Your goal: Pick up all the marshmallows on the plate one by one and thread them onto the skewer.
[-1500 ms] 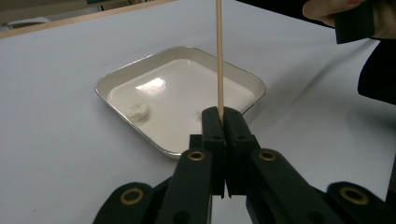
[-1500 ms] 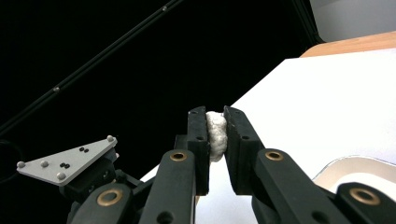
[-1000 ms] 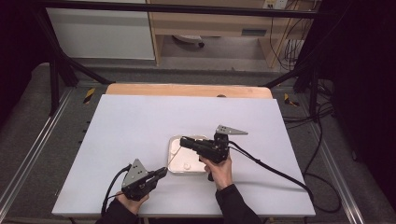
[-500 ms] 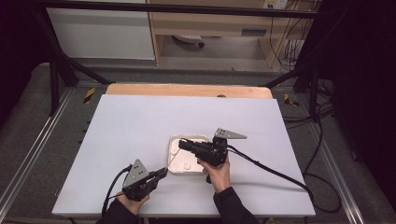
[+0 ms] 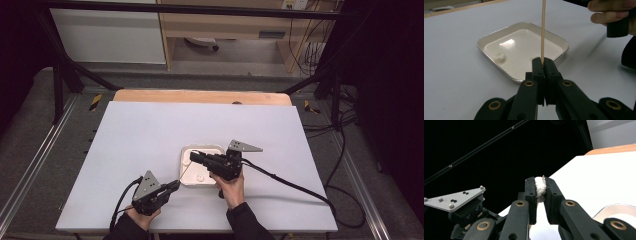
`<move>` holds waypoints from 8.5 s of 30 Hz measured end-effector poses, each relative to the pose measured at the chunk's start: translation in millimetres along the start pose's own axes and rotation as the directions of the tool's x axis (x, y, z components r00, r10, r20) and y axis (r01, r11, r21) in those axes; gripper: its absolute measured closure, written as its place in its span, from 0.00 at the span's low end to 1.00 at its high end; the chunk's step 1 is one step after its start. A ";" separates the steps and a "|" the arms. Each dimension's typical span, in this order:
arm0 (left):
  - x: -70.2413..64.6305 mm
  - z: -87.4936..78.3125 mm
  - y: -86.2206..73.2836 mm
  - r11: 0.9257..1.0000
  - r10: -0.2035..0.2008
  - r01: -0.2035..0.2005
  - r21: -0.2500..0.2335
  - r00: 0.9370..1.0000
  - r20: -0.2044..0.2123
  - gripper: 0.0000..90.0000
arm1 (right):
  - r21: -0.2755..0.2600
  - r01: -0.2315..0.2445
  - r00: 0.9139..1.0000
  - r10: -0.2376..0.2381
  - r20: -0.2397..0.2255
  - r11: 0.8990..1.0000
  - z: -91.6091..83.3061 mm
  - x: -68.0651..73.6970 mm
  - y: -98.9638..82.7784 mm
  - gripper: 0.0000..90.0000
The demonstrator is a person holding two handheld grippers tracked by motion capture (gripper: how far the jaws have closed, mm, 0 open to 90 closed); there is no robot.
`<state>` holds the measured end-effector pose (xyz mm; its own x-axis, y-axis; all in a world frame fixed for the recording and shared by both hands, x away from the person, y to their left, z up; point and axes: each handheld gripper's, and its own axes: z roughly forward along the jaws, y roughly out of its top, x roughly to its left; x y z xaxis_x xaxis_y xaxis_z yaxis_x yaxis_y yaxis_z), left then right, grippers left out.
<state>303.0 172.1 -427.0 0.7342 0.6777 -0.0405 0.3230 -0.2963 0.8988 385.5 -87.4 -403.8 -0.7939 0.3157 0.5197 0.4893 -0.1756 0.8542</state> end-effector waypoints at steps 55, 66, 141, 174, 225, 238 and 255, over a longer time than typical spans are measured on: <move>-2.0 8.1 0.4 0.999 -0.008 0.008 0.032 1.000 0.000 0.99 | 0.006 0.020 1.000 -0.020 0.019 1.000 2.1 1.2 -16.6 0.92; -1.0 10.7 5.9 1.000 -0.005 0.005 0.013 1.000 0.005 0.99 | 0.054 0.014 1.000 -0.014 0.016 0.998 6.9 -0.1 -25.0 0.91; 29.1 2.4 -2.5 0.996 -0.069 0.069 0.060 0.998 -0.004 0.97 | 0.638 0.185 0.890 -0.402 0.214 0.748 21.6 -29.6 -28.4 0.53; 27.1 2.1 -2.1 0.996 -0.070 0.069 0.064 0.997 0.012 0.98 | 0.489 0.213 0.915 -0.348 0.204 0.846 -4.8 -8.5 -0.7 0.85; 11.0 5.4 -0.2 0.997 0.026 -0.030 0.068 0.998 0.057 0.98 | 0.220 0.069 0.992 -0.090 0.088 0.973 -11.3 -4.2 44.7 0.85; 9.1 3.8 -2.3 1.000 0.006 -0.007 0.027 0.999 0.043 0.98 | 0.189 0.035 0.998 -0.046 0.051 0.981 -8.3 -2.7 39.0 0.89; 3.8 3.0 -1.6 1.000 -0.013 0.013 -0.018 1.000 0.012 0.98 | 0.115 0.017 1.000 -0.018 0.004 0.993 -3.9 1.5 27.9 0.92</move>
<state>307.1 173.2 -429.9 0.7374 0.6730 -0.0573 0.3219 -0.2756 0.9058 396.5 -95.5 -379.2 -0.8010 0.3229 0.5041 0.5138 -0.0614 0.8557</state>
